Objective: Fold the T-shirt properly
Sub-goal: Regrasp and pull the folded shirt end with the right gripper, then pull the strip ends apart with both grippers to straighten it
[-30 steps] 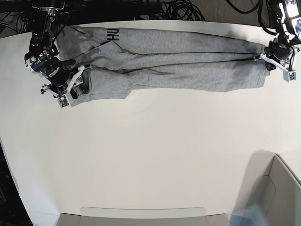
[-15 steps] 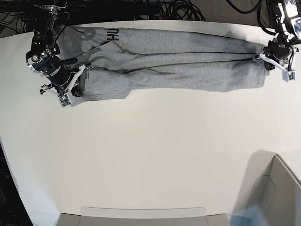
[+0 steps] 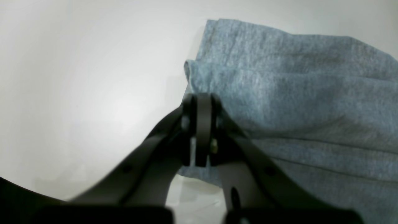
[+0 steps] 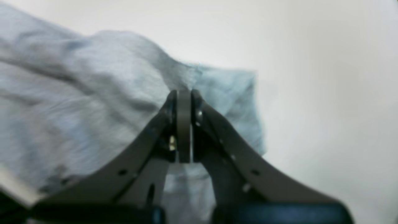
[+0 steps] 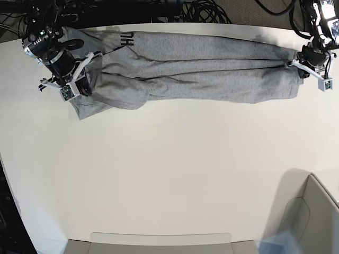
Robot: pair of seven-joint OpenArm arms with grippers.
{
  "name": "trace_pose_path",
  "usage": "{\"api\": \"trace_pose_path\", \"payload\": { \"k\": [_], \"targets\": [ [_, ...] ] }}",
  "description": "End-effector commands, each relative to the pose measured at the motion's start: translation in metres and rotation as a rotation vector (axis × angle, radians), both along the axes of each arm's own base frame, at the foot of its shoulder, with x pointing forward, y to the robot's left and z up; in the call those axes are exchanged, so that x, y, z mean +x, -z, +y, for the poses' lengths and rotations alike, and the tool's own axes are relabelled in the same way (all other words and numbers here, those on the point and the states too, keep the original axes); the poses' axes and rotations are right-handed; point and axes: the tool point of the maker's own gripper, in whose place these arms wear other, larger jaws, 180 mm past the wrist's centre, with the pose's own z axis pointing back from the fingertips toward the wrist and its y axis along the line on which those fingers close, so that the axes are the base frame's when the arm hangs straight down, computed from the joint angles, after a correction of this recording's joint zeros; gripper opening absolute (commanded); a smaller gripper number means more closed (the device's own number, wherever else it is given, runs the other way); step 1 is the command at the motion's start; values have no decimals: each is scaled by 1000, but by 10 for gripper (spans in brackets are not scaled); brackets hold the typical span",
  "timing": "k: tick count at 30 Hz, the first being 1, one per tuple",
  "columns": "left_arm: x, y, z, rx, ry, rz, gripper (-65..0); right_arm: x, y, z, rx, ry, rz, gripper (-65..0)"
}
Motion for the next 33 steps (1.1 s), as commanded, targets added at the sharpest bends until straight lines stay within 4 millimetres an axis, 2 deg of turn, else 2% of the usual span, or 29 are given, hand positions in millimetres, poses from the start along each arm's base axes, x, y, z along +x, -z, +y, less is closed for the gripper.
{"api": "trace_pose_path", "payload": {
  "k": [1,6,11,15,22,33],
  "targets": [
    [6,-11,6,23,7,-33,-650,-1,-12,-5,22,-4,-34,-650],
    [6,-12,6,24,6,-33,-650,-25,-25,-23,150,20,-12,-650],
    [9,-18,3,30,21,-50,-650,-36,-31,-38,164,36,6,-650],
    [6,-24,-4,43,49,-54,-650,-44,-26,-39,154,30,34,-650],
    [0,-20,-5,36,47,-16,-650,-64,-19,-30,139,-63,74,-650],
    [-2,-18,-4,36,45,-5,-650,-79,-21,-56,80,-16,98,-650]
  ]
}}
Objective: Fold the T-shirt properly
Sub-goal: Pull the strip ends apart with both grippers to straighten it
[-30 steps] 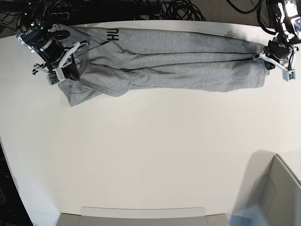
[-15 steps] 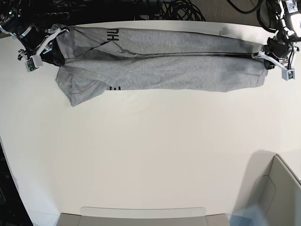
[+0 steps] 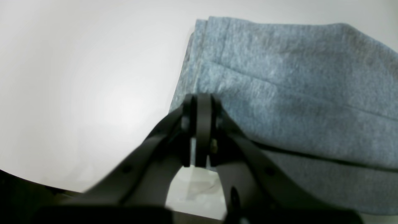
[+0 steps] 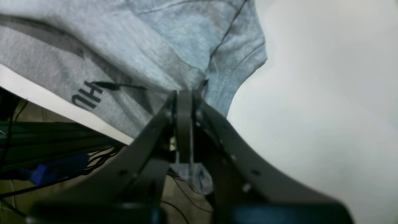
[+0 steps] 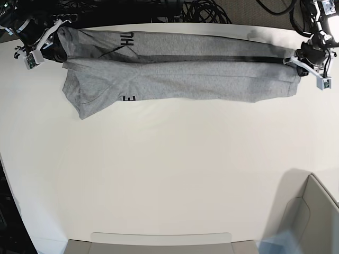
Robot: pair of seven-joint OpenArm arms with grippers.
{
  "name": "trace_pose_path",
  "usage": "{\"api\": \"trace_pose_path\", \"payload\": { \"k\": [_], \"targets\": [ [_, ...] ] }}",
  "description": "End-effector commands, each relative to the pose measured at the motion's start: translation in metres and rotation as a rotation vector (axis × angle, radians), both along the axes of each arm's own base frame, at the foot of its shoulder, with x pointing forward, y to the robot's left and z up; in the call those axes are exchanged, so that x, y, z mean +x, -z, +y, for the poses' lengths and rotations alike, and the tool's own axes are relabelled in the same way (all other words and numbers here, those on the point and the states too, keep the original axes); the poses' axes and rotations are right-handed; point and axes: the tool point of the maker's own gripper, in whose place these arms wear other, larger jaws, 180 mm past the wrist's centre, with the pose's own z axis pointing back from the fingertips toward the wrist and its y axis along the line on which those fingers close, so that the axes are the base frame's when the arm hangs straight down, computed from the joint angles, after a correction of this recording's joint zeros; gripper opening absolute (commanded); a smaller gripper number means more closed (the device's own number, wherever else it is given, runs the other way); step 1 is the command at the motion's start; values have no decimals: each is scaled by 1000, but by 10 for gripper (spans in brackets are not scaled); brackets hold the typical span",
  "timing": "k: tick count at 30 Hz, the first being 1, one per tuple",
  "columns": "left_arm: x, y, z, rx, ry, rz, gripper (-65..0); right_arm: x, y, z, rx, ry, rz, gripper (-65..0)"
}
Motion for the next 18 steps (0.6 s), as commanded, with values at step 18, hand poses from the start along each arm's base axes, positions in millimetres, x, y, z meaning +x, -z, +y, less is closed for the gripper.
{"api": "trace_pose_path", "payload": {
  "k": [18],
  "targets": [
    [-20,4,28,27,-69,37,-650,-32,7,6,6,-43,83,-650]
  ]
}}
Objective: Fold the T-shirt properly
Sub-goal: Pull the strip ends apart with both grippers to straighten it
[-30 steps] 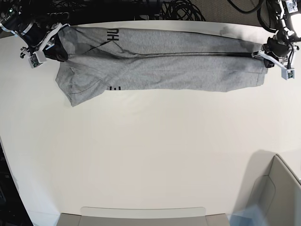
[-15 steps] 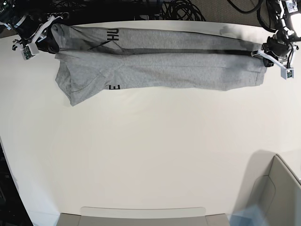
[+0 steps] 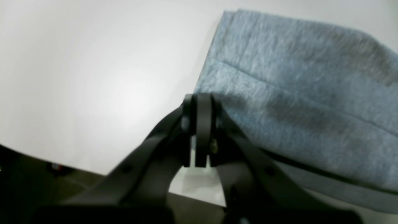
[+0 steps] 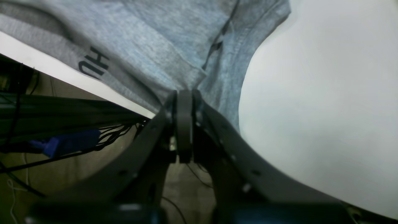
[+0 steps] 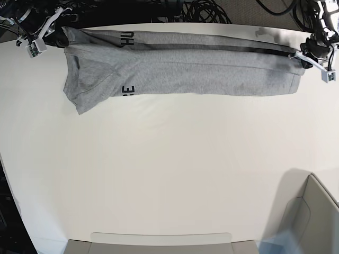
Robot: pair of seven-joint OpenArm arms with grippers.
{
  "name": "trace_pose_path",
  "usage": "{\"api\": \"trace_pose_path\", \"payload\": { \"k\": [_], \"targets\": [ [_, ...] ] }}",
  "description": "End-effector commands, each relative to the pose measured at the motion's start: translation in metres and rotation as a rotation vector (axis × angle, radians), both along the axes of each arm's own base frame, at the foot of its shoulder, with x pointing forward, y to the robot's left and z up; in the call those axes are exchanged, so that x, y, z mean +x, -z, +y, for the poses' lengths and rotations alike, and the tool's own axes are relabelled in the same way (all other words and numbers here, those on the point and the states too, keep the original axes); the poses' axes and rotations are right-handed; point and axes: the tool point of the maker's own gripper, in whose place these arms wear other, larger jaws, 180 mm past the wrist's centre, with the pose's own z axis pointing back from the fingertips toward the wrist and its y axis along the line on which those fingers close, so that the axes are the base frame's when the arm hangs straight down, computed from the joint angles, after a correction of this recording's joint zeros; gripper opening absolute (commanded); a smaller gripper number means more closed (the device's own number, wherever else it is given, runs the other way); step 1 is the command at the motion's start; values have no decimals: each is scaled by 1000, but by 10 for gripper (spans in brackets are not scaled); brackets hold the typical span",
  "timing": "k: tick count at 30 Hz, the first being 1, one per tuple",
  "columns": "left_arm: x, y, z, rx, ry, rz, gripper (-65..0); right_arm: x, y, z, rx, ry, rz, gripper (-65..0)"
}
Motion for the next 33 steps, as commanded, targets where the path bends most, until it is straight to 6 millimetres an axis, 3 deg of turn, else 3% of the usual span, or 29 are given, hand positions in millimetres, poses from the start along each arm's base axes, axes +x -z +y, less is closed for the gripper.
{"api": "trace_pose_path", "payload": {
  "k": [1,6,9,12,18,22,29,33],
  "targets": [
    [4,-8,6,28,8,-16,-650,0,-5,7,17,-39,-17,-650],
    [1,-4,3,12,-6,-10,-650,-3,0,19,45,-66,0,-650],
    [1,-5,2,9,-6,-12,-517,-1,-1,19,46,-64,-5,-529],
    [3,-13,-2,20,15,-27,-497,0,-1,19,45,-66,-8,-457],
    [11,-22,-5,34,38,-53,-494,12,-3,25,59,-78,-41,-458],
    [35,-27,-1,31,44,-90,-472,18,-2,32,73,-94,-51,-458],
    [54,-9,-9,-92,70,-64,-437,19,18,34,-39,-158,-12,-458],
    [50,3,5,-184,-1,-38,-437,17,22,32,-66,-165,-3,-458]
  ]
}}
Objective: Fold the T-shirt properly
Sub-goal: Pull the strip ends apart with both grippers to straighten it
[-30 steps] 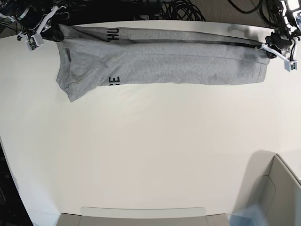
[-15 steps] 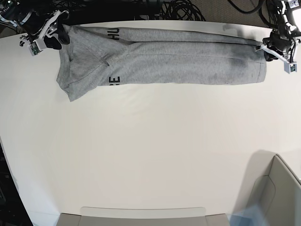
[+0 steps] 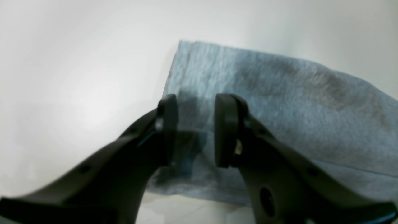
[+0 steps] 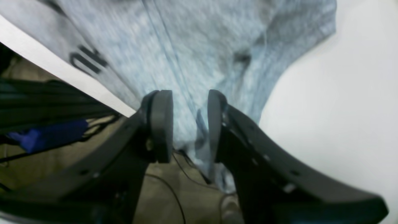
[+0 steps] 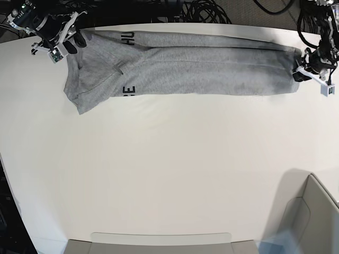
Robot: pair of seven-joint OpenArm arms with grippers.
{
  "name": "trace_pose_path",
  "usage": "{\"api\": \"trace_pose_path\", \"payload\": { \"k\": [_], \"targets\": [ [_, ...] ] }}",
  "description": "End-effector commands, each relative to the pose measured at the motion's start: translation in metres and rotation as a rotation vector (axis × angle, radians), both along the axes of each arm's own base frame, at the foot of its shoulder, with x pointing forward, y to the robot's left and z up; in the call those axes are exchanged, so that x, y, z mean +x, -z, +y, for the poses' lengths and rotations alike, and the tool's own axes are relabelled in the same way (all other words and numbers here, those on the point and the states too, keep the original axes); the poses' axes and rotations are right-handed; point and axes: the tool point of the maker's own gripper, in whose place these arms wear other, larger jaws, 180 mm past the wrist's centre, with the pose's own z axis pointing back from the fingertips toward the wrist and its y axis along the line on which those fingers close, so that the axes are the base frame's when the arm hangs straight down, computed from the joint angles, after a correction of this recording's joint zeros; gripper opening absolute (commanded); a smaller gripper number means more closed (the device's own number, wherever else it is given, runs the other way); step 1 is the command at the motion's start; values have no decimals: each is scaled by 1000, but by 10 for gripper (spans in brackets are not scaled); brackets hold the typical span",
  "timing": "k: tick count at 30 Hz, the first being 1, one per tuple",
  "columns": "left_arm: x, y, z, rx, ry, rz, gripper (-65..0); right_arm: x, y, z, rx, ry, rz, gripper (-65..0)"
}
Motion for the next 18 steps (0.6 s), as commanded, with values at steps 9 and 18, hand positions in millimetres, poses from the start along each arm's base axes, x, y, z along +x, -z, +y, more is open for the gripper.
{"api": "trace_pose_path", "payload": {
  "k": [9,18],
  "targets": [
    [-5,9,10,-10,-24,34,-437,7,-4,0,12,-21,-27,-458],
    [-27,48,-11,-51,13,146,-438,7,-4,-1,11,-22,-27,-458]
  ]
}}
